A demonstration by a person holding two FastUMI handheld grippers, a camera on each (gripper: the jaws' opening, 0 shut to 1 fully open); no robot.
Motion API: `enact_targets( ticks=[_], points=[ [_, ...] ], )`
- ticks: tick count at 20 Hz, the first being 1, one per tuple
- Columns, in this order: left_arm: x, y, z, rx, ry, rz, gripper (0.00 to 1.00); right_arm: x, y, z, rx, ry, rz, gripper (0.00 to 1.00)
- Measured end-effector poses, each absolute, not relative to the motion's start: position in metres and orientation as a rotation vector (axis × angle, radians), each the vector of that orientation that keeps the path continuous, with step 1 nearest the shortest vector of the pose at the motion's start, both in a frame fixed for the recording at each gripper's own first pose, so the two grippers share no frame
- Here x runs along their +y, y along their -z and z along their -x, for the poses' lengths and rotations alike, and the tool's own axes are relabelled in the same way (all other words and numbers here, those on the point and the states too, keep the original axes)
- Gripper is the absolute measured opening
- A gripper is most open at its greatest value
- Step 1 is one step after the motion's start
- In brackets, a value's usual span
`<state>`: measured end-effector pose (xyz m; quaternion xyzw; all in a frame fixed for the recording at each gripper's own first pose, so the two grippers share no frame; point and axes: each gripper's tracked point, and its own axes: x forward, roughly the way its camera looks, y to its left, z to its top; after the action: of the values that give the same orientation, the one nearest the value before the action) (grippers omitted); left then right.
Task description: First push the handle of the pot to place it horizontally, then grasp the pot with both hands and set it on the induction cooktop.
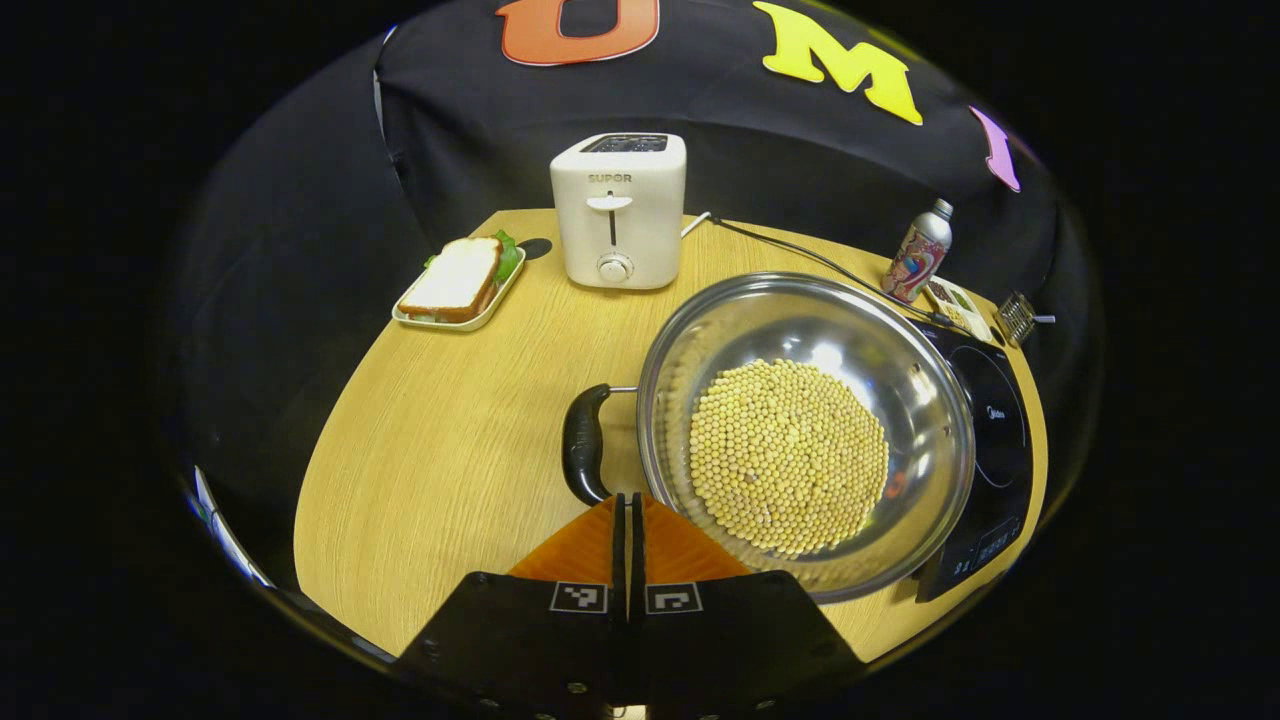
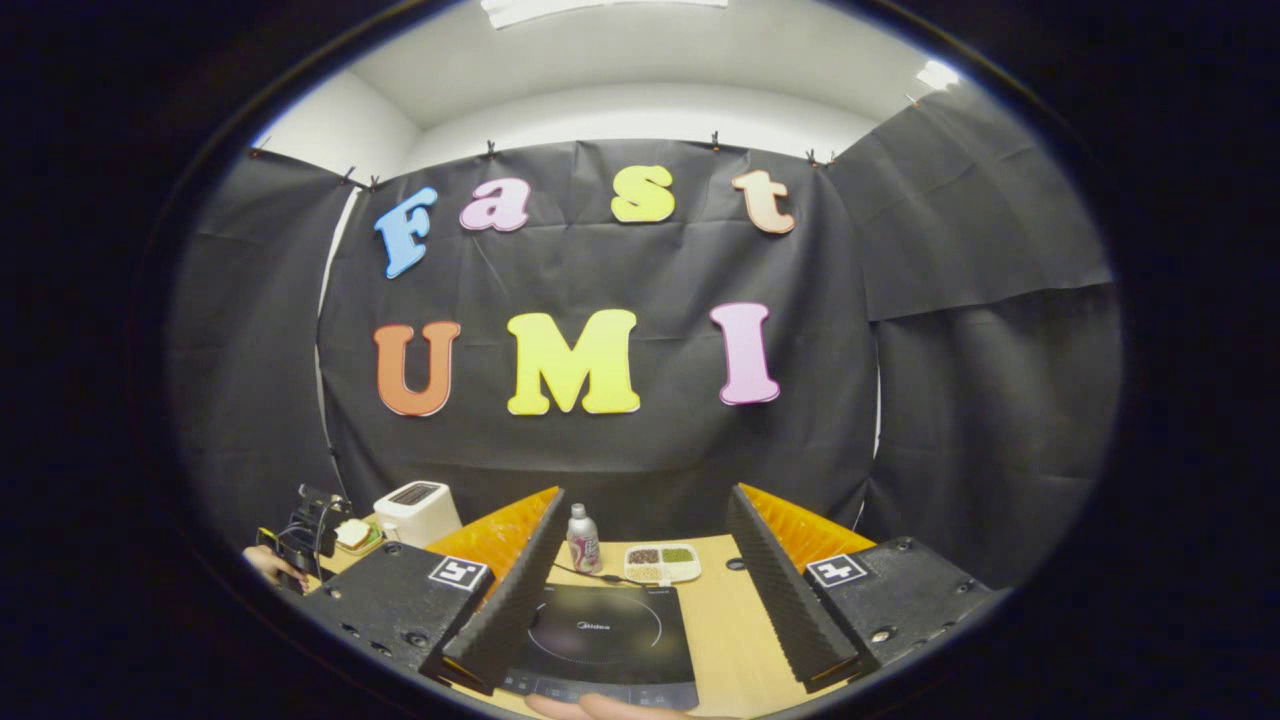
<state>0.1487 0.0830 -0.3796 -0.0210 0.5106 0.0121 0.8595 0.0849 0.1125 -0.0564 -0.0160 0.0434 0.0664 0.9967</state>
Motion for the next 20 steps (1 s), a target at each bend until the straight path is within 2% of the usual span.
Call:
enact_targets(
  ticks=[2,3,4,5,6,7,8,9,10,11,12,16,17,18,19,20],
  points=[
    [0.087,0.378,-0.156,1.064,-0.028,0.045,0.0,0.116,0.062,-0.088,0.087,-0.13,0.044,1.0],
    [0.088,0.378,-0.159,1.062,-0.028,0.046,0.0,0.119,0.066,-0.089,0.09,-0.129,0.049,0.96],
    [0.088,0.378,-0.161,1.064,-0.026,0.047,0.0,0.121,0.069,-0.091,0.09,-0.125,0.051,1.0],
    [0.089,0.377,-0.163,1.064,-0.024,0.045,0.0,0.124,0.072,-0.092,0.094,-0.123,0.056,1.0],
    [0.089,0.378,-0.165,1.064,-0.021,0.042,0.0,0.126,0.077,-0.093,0.099,-0.122,0.063,0.96],
    [0.09,0.377,-0.167,1.064,-0.022,0.038,0.1,0.129,0.081,-0.093,0.103,-0.121,0.069,1.0],
    [0.091,0.378,-0.168,1.063,-0.021,0.03,0.1,0.132,0.084,-0.094,0.105,-0.118,0.074,1.0],
    [0.092,0.379,-0.168,1.062,-0.023,0.023,0.0,0.135,0.087,-0.095,0.107,-0.115,0.079,0.96],
    [0.094,0.378,-0.168,1.06,-0.03,0.016,0.11,0.138,0.092,-0.097,0.113,-0.115,0.084,0.96],
    [0.096,0.377,-0.168,1.059,-0.035,0.013,0.11,0.143,0.098,-0.098,0.123,-0.118,0.089,0.96],
    [0.095,0.377,-0.167,1.057,-0.034,0.018,0.0,0.148,0.104,-0.099,0.134,-0.122,0.094,0.96],
    [0.089,0.361,-0.166,1.006,0.009,0.056,0.0,0.17,0.138,-0.106,0.182,-0.137,0.122,1.0],
    [0.088,0.355,-0.165,0.993,0.018,0.07,0.12,0.178,0.151,-0.108,0.202,-0.148,0.13,0.96],
    [0.09,0.352,-0.164,0.98,0.011,0.071,0.08,0.187,0.164,-0.11,0.227,-0.16,0.136,1.0],
    [0.092,0.347,-0.163,0.97,0.013,0.07,0.22,0.194,0.175,-0.112,0.25,-0.172,0.136,0.96],
    [0.088,0.342,-0.163,0.952,0.024,0.077,0.63,0.199,0.187,-0.115,0.273,-0.181,0.134,0.96]
  ],
)
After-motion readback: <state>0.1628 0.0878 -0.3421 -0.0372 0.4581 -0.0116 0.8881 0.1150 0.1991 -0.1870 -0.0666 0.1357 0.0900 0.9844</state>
